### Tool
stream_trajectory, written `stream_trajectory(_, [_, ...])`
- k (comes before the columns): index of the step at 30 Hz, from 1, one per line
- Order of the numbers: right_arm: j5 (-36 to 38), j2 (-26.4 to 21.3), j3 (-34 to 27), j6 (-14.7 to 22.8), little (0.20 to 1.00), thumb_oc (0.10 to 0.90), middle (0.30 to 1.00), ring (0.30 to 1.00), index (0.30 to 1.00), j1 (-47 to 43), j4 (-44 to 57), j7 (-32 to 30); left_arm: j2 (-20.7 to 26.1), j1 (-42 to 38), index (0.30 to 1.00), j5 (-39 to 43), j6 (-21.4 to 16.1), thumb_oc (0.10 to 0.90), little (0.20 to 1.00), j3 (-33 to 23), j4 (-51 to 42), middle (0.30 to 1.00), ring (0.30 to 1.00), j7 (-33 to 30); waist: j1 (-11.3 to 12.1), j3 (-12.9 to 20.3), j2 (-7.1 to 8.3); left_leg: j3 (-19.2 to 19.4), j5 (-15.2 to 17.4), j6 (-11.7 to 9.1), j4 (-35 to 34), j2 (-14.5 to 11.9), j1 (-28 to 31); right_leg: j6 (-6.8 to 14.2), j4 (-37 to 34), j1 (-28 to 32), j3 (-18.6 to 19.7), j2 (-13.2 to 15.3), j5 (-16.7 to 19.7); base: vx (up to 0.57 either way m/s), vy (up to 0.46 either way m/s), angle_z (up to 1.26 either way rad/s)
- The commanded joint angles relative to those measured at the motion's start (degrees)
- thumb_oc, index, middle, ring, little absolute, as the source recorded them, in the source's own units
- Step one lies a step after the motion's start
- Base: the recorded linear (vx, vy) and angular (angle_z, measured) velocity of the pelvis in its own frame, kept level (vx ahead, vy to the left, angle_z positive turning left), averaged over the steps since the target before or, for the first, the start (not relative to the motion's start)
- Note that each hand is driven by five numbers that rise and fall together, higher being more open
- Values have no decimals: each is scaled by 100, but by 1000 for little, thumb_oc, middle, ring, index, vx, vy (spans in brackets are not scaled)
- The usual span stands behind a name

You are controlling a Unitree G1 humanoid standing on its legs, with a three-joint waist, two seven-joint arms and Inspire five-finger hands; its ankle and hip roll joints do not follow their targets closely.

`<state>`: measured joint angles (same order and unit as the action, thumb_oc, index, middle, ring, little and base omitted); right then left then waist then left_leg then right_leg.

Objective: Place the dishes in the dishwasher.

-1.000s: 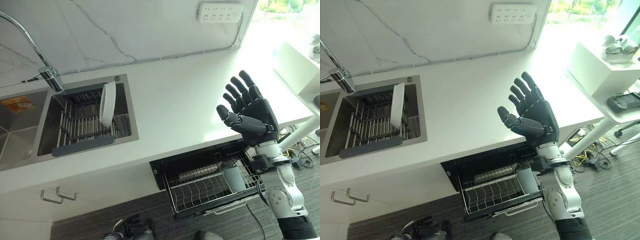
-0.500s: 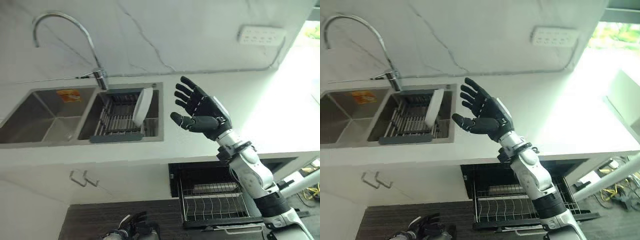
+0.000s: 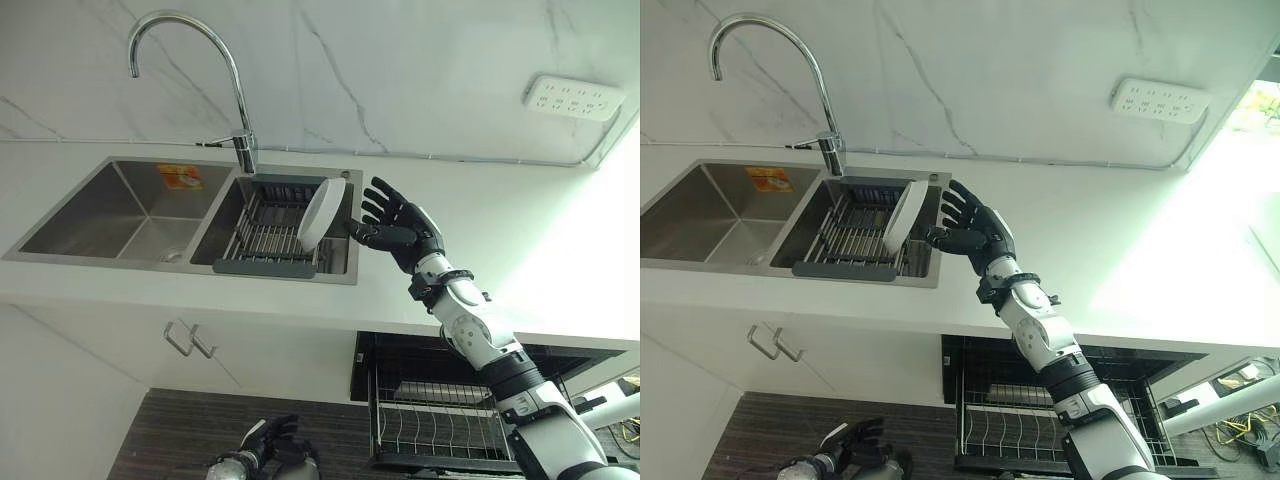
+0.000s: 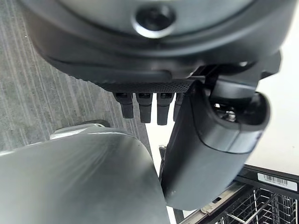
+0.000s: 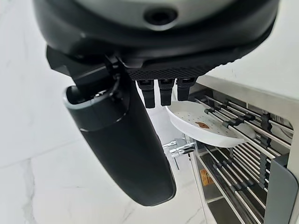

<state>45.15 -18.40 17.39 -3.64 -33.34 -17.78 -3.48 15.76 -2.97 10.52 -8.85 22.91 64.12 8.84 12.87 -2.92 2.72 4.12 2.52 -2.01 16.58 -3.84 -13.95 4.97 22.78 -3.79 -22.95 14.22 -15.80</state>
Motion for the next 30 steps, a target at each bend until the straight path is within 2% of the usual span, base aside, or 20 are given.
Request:
stream_trajectory(1, [131, -113, -263, 535, 900, 800, 900, 900, 900, -1195, -25, -39, -138, 369, 900, -437, -79, 800, 900, 702, 197, 900, 900, 10, 165, -92, 121, -107, 673, -117, 61, -267, 222, 347, -559, 58, -114, 117, 616, -15, 33, 7])
stream_trajectory(7, [298, -168, -262, 506, 900, 800, 900, 900, 900, -1401, -379, -42, -70, 372, 900, -394, -173, 800, 900, 795, 54, 900, 900, 77, 261, -110, 122, -136, 659, -112, 61, -245, 207, 371, -559, 86, -204, 170, 633, -12, 19, 3])
stream_trajectory(10, [759, -65, -207, 351, 900, 800, 900, 900, 900, -1505, -673, -28, -56, 374, 900, -374, -147, 800, 900, 880, 26, 900, 900, 120, 332, -109, 110, -166, 655, -110, 61, -220, 223, 370, -559, 133, -276, 205, 630, -18, 46, 2])
stream_trajectory(15, [1038, 100, -172, 382, 900, 800, 900, 900, 900, -1588, -975, -169, -46, 378, 900, -420, -142, 800, 900, 984, -22, 900, 900, 91, 400, -98, 114, -176, 646, -119, 61, -227, 223, 374, -559, 169, -344, 223, 626, -4, 9, 5])
stream_trajectory(17, [1304, 154, -169, 323, 900, 800, 900, 900, 900, -1669, -1148, -215, -17, 382, 900, -399, -179, 800, 900, 1061, -107, 900, 900, 87, 438, -105, 101, -209, 634, -118, 61, -202, 209, 370, -559, 184, -369, 222, 619, -8, 3, 2])
stream_trajectory(19, [1534, 197, -149, 287, 900, 800, 900, 900, 900, -1703, -1274, -202, 3, 372, 900, -299, -378, 800, 900, 1092, -206, 900, 900, 40, 451, -95, 85, -220, 628, -124, 61, -189, 203, 368, -559, 185, -375, 233, 617, 2, 22, 7])
stream_trajectory(30, [2201, 387, -62, 201, 900, 800, 900, 900, 900, -1793, -1514, -166, 114, 458, 900, -360, -277, 800, 900, 1248, -432, 900, 900, 27, 540, -127, 82, -314, 603, -131, 61, -150, 147, 330, -559, 184, -391, 194, 575, 25, 3, 2])
